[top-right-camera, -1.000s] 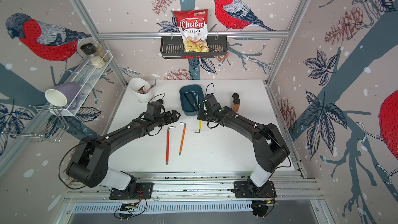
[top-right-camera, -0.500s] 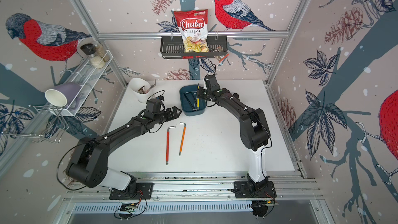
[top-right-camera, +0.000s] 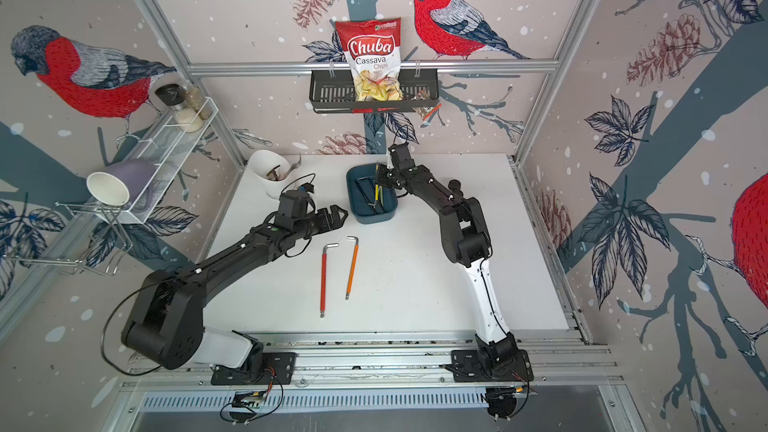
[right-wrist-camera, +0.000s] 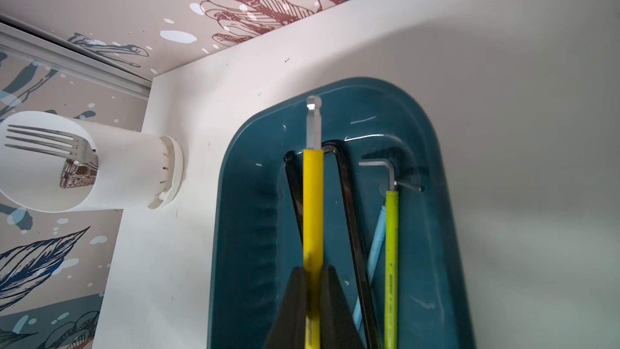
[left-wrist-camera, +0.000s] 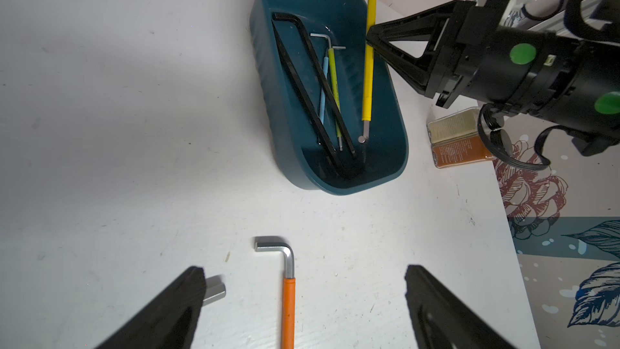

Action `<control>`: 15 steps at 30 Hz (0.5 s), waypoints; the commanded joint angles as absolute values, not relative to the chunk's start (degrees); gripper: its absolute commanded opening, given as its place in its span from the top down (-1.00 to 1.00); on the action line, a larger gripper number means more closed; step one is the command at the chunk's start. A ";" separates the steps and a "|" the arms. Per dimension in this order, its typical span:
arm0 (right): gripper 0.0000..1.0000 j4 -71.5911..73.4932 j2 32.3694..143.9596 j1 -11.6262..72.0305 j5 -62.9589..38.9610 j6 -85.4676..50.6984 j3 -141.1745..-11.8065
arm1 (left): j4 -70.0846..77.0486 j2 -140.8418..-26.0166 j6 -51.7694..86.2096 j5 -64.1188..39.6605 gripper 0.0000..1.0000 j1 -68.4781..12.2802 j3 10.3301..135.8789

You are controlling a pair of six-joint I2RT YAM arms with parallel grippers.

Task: Put the hex key on the desktop into the storage box
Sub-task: Place the Allen key in the storage box.

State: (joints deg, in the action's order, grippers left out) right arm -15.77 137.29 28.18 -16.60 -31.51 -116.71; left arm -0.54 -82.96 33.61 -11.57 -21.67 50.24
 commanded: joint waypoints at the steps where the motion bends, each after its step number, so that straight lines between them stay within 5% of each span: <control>1: 0.90 -17.14 138.31 28.18 -17.58 -30.90 -117.73 | -0.64 -82.63 32.51 -10.88 -0.93 -21.12 49.73; 9: 0.14 -18.87 137.39 28.16 -17.27 -29.47 -117.17 | -0.14 -81.83 34.13 -11.23 -0.92 -20.57 48.50; 15: -0.01 -19.07 133.88 28.51 -18.89 -29.64 -115.77 | -0.95 -80.79 33.98 -11.02 -0.92 -20.57 47.82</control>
State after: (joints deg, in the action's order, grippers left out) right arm -19.03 136.09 28.14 -17.61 -30.00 -116.25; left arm -0.73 -81.47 34.24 -11.40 -20.75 48.10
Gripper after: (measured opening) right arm 0.501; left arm 0.962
